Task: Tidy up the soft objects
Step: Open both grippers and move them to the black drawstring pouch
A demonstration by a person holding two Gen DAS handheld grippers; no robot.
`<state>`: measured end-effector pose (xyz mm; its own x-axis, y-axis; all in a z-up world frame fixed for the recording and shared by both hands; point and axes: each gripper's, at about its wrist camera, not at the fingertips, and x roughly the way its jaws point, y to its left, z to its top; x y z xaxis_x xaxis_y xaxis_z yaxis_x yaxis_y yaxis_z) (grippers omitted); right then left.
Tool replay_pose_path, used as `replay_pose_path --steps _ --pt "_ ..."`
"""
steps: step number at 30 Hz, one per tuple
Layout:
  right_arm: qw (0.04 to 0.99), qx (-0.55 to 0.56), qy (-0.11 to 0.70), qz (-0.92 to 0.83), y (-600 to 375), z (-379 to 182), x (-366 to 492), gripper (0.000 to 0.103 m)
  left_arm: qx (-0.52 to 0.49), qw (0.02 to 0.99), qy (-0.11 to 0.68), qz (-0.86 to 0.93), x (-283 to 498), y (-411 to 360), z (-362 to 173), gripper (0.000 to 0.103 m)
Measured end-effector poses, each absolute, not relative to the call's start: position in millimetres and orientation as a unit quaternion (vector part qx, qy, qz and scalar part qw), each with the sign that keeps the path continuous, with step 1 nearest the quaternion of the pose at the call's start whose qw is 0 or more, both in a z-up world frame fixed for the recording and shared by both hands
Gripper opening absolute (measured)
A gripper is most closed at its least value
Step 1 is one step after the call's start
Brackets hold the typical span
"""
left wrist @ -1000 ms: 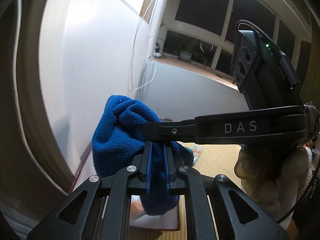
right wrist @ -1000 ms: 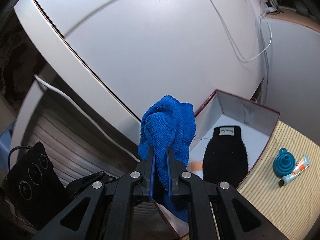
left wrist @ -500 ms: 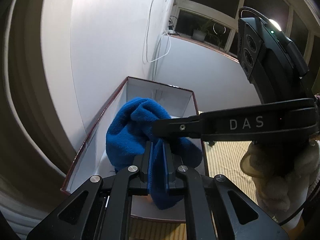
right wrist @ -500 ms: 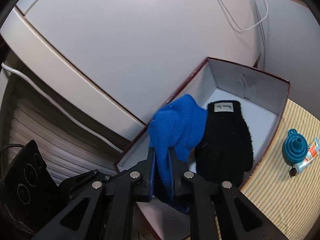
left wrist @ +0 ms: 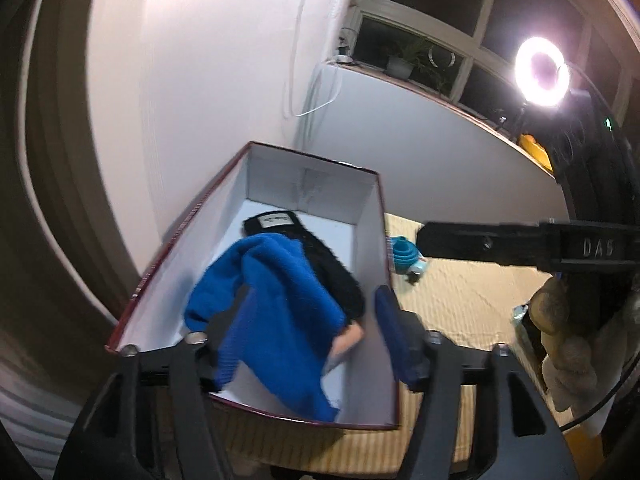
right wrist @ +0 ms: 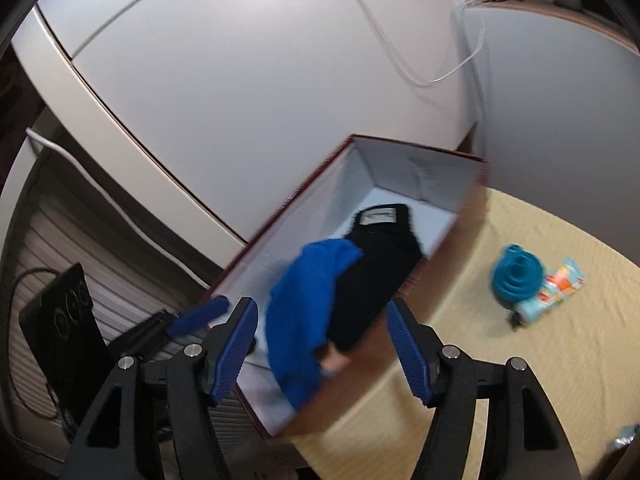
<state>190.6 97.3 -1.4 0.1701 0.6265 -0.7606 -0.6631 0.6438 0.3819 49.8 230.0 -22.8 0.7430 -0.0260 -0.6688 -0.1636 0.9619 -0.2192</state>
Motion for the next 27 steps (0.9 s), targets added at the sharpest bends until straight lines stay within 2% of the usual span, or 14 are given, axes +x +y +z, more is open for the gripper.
replay_pose_path --steps 13,21,27 --pt "0.808 0.049 0.464 0.360 -88.0 2.0 174.6 0.064 -0.130 0.930 0.341 -0.042 48.3 146.9 -17.3 0.065" --pt "0.827 0.129 0.471 0.280 -233.1 -13.2 173.3 0.064 -0.143 0.909 0.373 -0.119 68.0 79.8 -43.7 0.065" --pt "0.826 0.147 0.490 0.238 -291.2 -35.4 180.8 0.064 -0.146 0.885 0.407 -0.176 82.2 19.4 -69.8 0.065"
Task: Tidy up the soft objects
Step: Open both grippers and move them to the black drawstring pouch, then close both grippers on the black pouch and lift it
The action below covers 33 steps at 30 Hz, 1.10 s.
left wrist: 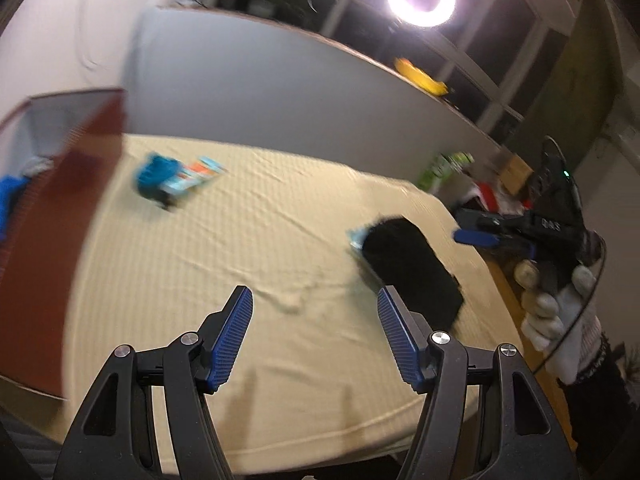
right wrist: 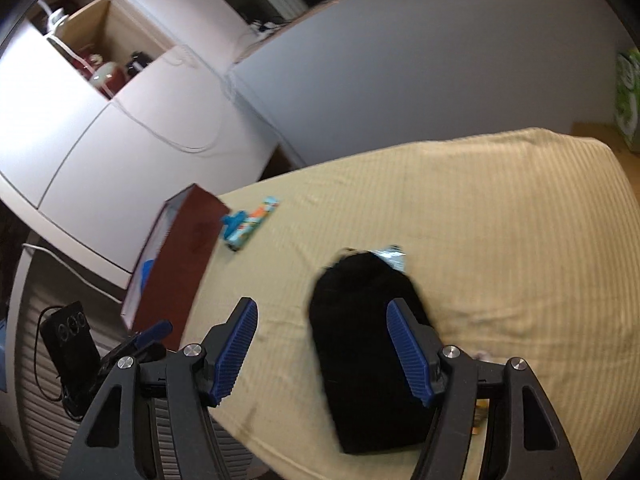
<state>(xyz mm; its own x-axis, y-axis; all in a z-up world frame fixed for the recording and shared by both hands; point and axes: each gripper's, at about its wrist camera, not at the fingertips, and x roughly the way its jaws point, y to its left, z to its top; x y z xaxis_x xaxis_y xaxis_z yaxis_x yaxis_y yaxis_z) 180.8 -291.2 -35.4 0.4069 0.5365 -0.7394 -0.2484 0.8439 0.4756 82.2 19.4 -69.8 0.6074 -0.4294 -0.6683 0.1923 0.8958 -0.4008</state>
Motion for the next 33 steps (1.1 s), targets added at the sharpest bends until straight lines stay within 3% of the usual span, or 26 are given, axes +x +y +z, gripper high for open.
replay_pose_path --steps 14,33 --pt "0.798 0.148 0.535 0.235 -311.1 -84.6 201.4 0.064 -0.153 0.845 0.455 -0.235 106.5 -72.2 -110.1 0.065" --pt "0.751 0.149 0.568 0.302 -249.8 -98.0 189.9 0.064 -0.178 0.845 0.459 -0.208 99.5 -35.0 -114.4 0.064"
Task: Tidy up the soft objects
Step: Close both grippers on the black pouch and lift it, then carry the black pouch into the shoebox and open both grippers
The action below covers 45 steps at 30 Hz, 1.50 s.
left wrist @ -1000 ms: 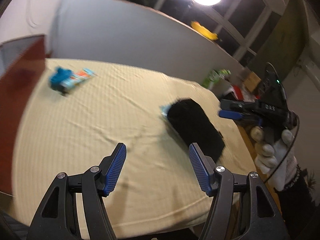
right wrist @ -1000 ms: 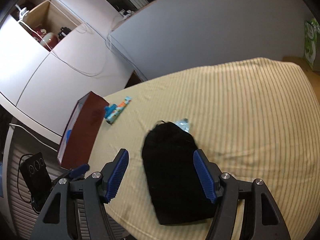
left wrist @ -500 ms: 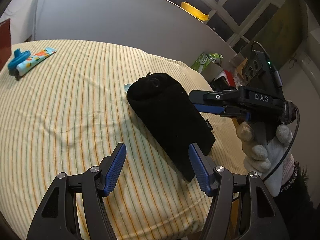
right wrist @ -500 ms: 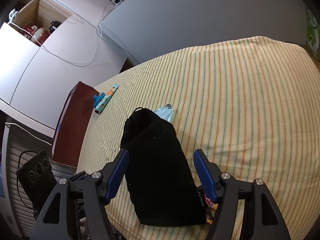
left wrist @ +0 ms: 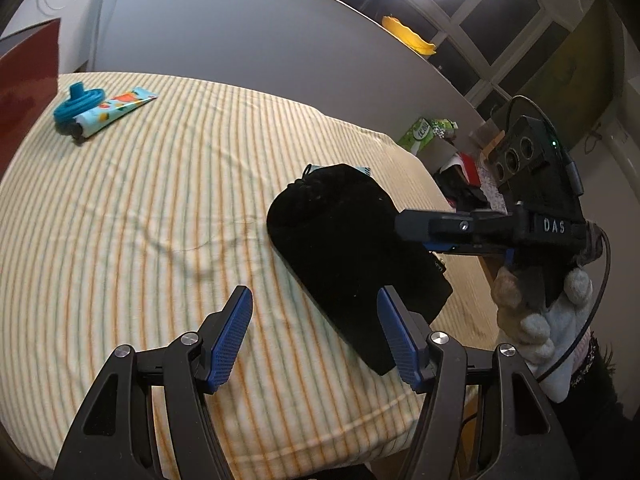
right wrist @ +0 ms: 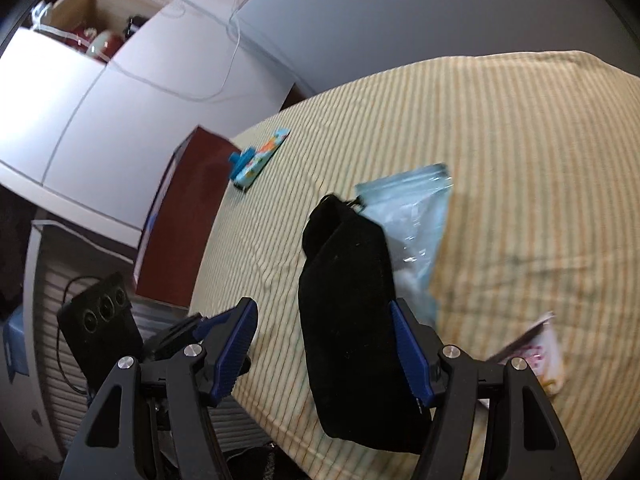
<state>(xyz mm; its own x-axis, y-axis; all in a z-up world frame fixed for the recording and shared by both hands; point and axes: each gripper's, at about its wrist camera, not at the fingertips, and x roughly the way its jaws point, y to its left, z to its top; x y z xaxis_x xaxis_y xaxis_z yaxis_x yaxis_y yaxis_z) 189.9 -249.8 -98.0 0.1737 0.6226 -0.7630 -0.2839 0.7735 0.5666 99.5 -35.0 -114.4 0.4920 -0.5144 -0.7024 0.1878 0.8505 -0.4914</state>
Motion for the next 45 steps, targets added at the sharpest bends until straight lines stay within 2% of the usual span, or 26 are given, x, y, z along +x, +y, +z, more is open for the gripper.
replay_pose_path --steps 14,22,25,29,45 --pt "0.744 0.150 0.583 0.290 -246.7 -106.9 170.1 0.063 -0.154 0.822 0.485 -0.255 100.3 -67.5 -132.0 0.064" --pt "0.750 0.114 0.596 0.265 -247.9 -114.5 165.9 0.041 -0.132 0.823 0.486 -0.264 106.3 -93.0 -139.1 0.062" --pt "0.752 0.102 0.595 0.262 -244.8 -115.2 165.8 0.038 -0.130 0.825 0.482 -0.264 107.7 -93.4 -140.9 0.055" --pt "0.754 0.101 0.595 0.259 -244.4 -116.1 166.5 0.036 -0.138 0.827 0.478 -0.262 108.9 -91.0 -141.6 0.048" --pt "0.761 0.117 0.574 0.279 -227.6 -83.4 153.5 0.032 -0.179 0.841 0.438 -0.264 95.2 -50.9 -110.2 0.044"
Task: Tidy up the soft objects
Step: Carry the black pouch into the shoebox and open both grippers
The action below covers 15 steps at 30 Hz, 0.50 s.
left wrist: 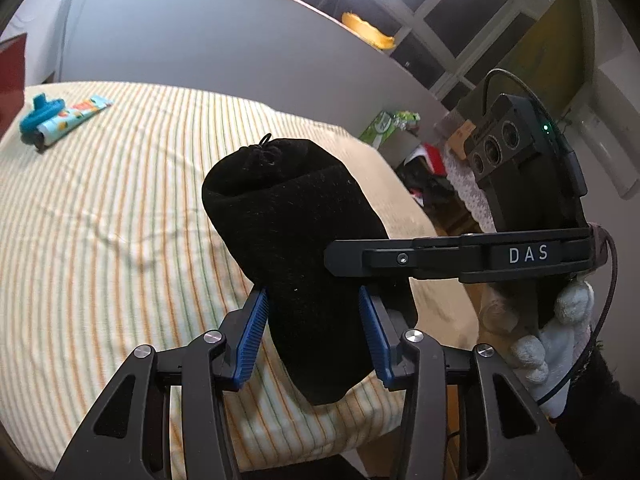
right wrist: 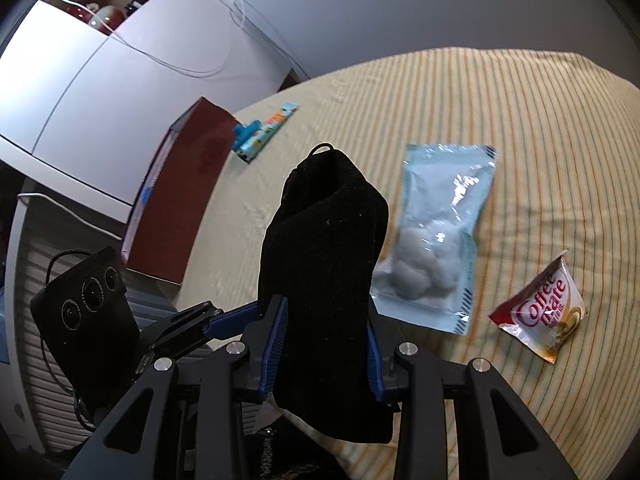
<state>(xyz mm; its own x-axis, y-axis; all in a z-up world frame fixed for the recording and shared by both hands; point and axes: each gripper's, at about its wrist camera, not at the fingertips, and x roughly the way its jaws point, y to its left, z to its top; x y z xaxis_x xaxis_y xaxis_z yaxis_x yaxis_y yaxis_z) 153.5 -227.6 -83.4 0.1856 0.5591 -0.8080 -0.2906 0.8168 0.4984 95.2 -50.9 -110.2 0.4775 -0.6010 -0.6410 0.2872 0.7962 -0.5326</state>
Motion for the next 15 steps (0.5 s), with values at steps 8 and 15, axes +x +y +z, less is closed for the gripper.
replay_pose_path --steps 8,15 --pt "0.769 0.104 0.553 0.303 -194.9 -53.3 152.9 0.031 -0.189 0.859 0.404 -0.251 83.8 -9.7 -81.2 0.044" --pt "0.769 0.087 0.532 0.343 -141.2 -33.1 162.7 0.029 -0.184 0.884 0.375 -0.210 73.7 37.8 -52.3 0.044"
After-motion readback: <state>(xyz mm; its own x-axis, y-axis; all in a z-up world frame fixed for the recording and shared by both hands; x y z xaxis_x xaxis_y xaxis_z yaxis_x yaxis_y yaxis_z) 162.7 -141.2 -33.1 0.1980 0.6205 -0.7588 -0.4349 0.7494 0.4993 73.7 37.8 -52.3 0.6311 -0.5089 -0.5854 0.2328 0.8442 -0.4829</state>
